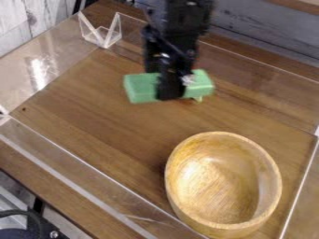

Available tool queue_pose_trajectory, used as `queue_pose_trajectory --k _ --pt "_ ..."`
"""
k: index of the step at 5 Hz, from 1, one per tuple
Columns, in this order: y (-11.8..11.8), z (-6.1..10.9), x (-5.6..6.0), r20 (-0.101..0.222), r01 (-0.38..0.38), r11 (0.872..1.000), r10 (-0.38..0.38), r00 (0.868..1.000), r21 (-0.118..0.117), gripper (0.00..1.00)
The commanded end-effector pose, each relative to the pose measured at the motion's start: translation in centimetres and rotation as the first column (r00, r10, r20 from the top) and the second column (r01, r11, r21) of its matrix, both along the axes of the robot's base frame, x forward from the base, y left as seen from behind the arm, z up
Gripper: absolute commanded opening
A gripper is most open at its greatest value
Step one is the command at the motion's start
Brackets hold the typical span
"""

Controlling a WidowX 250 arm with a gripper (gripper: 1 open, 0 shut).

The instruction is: Put the green block in the brown bowl

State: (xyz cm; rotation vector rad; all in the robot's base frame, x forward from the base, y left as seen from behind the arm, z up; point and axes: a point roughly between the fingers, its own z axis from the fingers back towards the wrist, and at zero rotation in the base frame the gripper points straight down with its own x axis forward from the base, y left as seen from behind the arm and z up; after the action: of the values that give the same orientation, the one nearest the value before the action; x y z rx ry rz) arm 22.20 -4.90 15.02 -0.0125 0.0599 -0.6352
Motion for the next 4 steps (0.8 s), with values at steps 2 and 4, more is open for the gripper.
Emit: queue_pose_trajectory --k 2,4 --pt "-8.6 -1.0 -0.5 0.098 -0.047 0.997 0.052 0.994 -0.053 0.00" --pt "-8.7 -4.4 -1.6 0.112 -0.091 0.991 0.101 0.989 -0.096 1.00"
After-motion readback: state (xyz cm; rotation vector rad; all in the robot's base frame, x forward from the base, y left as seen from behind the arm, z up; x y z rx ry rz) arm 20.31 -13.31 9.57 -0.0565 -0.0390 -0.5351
